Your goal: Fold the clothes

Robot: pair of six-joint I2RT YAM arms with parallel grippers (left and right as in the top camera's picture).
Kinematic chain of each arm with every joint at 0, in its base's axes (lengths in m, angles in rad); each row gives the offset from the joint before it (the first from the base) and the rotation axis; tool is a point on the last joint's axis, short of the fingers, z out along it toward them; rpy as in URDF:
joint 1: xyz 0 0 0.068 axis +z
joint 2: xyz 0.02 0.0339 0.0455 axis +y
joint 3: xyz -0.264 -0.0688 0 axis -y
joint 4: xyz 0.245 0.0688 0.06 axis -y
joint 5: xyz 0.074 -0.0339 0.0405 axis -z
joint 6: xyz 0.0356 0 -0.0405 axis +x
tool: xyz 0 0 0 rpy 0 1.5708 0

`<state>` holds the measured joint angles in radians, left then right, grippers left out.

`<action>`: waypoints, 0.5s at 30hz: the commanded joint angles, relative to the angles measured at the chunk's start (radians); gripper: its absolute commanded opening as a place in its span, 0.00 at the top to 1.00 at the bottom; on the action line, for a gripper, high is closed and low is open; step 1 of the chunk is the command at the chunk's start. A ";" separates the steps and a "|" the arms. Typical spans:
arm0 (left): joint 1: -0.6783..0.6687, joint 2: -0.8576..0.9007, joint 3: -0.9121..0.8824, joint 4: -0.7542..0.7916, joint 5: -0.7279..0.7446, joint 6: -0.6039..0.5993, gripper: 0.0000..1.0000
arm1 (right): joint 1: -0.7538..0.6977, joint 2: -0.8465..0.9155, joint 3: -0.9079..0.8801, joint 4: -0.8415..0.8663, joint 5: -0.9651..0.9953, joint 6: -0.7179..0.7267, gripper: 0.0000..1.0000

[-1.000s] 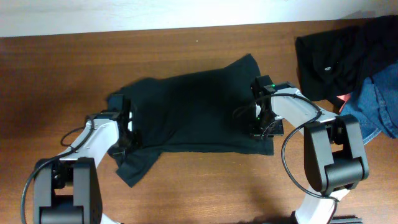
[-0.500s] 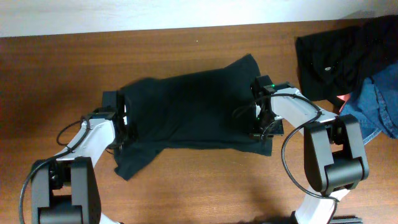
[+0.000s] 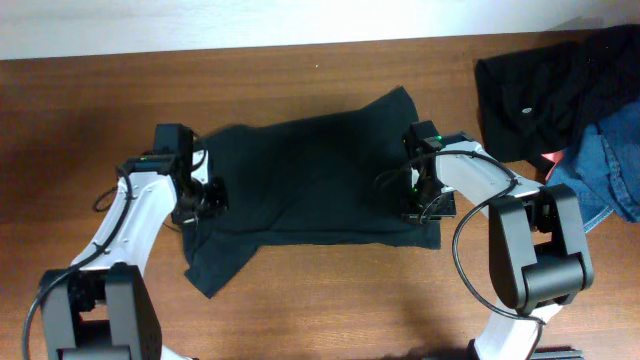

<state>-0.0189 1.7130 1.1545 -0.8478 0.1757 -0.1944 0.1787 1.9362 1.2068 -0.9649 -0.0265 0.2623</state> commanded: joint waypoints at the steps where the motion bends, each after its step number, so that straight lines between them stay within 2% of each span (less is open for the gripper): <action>1: 0.005 -0.021 0.021 0.034 -0.015 0.011 0.88 | 0.003 0.004 -0.020 0.013 0.039 0.008 0.89; 7: 0.004 -0.021 0.021 0.145 -0.021 0.012 0.80 | 0.003 0.004 -0.031 0.021 0.039 0.008 0.88; 15: 0.004 -0.019 0.021 0.225 -0.081 0.012 0.80 | 0.003 0.004 -0.032 0.040 0.039 0.008 0.89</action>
<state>-0.0189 1.7126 1.1599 -0.6334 0.1314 -0.1947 0.1795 1.9289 1.1973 -0.9516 -0.0261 0.2630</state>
